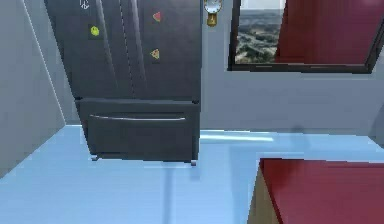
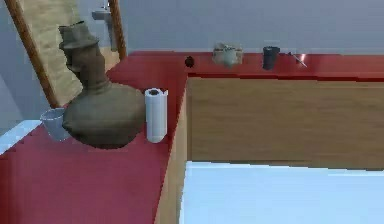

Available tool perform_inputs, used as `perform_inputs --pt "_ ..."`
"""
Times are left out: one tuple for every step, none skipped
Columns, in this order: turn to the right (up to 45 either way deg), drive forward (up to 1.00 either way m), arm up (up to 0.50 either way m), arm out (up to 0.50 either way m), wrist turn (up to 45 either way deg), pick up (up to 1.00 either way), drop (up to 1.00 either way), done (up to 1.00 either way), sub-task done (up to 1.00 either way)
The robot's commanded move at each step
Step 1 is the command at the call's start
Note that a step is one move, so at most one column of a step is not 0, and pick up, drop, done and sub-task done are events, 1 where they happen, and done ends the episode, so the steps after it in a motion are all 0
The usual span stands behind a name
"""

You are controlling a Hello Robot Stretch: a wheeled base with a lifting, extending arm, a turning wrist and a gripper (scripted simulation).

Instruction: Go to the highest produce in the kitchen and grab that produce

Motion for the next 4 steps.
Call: perform_inputs --pt "0.0 0.75 0.0 0.0 0.0 0.0 0.0 0.0 0.0" --pt "45.0 0.0 0.0 0.0 0.0 0.0 0.0 0.0 0.0" --pt "3.0 0.0 0.0 0.0 0.0 0.0 0.0 0.0 0.0" --pt "0.0 0.2 0.0 0.0 0.0 0.0 0.0 0.0 0.0"
